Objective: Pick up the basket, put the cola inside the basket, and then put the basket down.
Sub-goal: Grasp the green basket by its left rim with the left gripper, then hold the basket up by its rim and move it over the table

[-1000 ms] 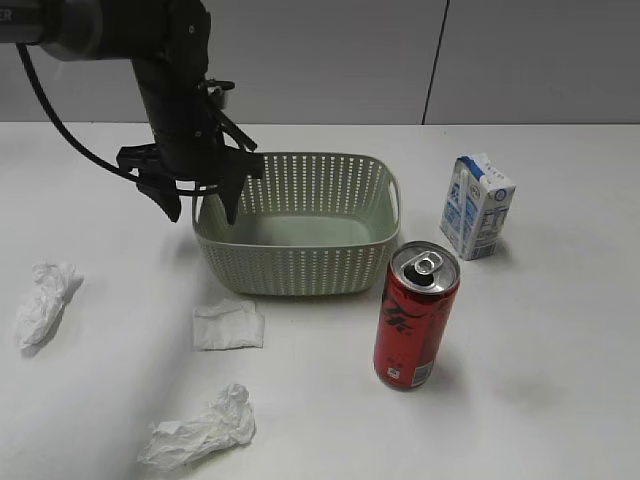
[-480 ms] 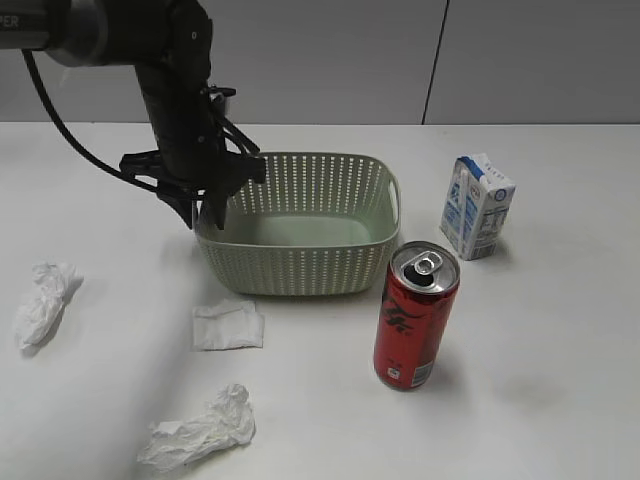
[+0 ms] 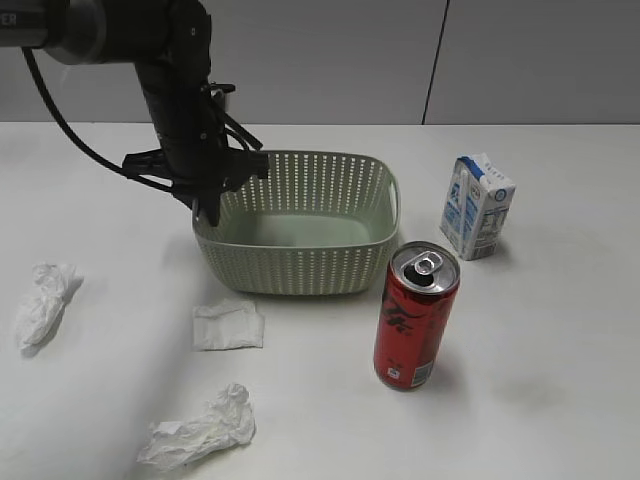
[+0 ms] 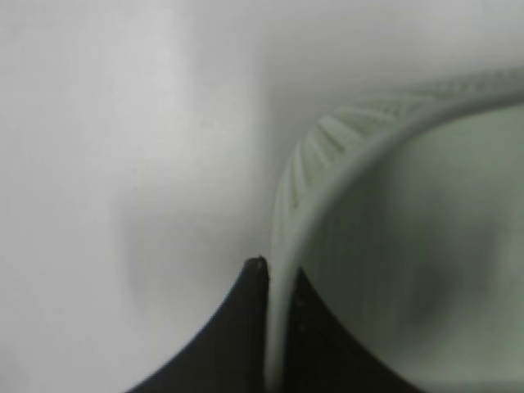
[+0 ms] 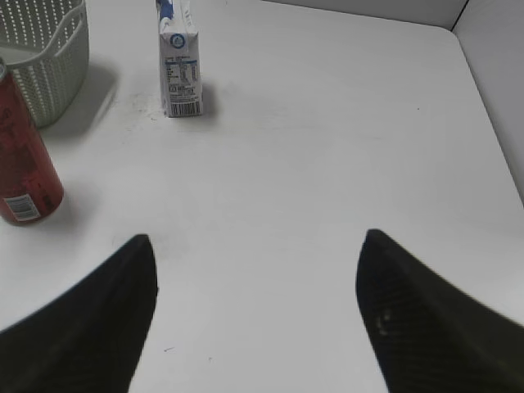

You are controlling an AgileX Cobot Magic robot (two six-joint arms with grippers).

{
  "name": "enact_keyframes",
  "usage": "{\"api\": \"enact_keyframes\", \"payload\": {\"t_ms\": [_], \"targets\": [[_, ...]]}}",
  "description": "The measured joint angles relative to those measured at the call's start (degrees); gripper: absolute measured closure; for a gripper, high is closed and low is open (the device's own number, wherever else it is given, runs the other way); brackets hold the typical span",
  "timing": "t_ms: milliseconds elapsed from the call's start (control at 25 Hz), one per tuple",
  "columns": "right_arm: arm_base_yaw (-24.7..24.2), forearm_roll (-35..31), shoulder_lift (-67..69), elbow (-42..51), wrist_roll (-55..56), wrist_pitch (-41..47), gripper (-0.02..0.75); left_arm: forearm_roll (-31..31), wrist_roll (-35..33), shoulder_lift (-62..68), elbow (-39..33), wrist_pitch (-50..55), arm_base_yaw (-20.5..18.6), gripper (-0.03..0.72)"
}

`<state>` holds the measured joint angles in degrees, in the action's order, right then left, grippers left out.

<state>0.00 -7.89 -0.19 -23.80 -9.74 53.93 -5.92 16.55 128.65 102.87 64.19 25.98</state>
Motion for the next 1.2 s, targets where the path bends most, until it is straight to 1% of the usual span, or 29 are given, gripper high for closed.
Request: {"api": "enact_keyframes", "payload": {"t_ms": [360,480,600,800,960,1120,1200], "targets": [[0.0,0.0,0.0,0.0,0.0,0.0,0.165,-1.69,0.13,-1.37,0.06,1.76,-0.83,0.69],[0.0,-0.33,0.28,-0.91,-0.06,0.05,0.165,-1.64,0.07,-2.69,0.0,3.26,-2.01,0.69],[0.0,-2.15,4.36,-3.02,0.01,0.93,0.165,-1.7,-0.11,-3.99,0.0,3.45,-3.87,0.69],[0.0,-7.44,18.08,-8.92,-0.05,4.44,0.165,-2.67,-2.81,-5.22,0.0,4.34,-6.95,0.69],[0.19,-11.84,32.0,-15.28,-2.38,9.66,0.165,-4.07,-4.07,-5.28,0.0,4.67,-8.52,0.69],[2.34,-15.13,44.53,-22.65,-2.85,10.88,0.165,-4.24,-4.87,-5.52,0.0,4.61,-8.79,0.69],[4.52,-15.74,49.84,-26.64,-1.8,11.31,0.165,-4.49,-4.94,-5.57,0.0,4.35,-8.67,0.69]]}}
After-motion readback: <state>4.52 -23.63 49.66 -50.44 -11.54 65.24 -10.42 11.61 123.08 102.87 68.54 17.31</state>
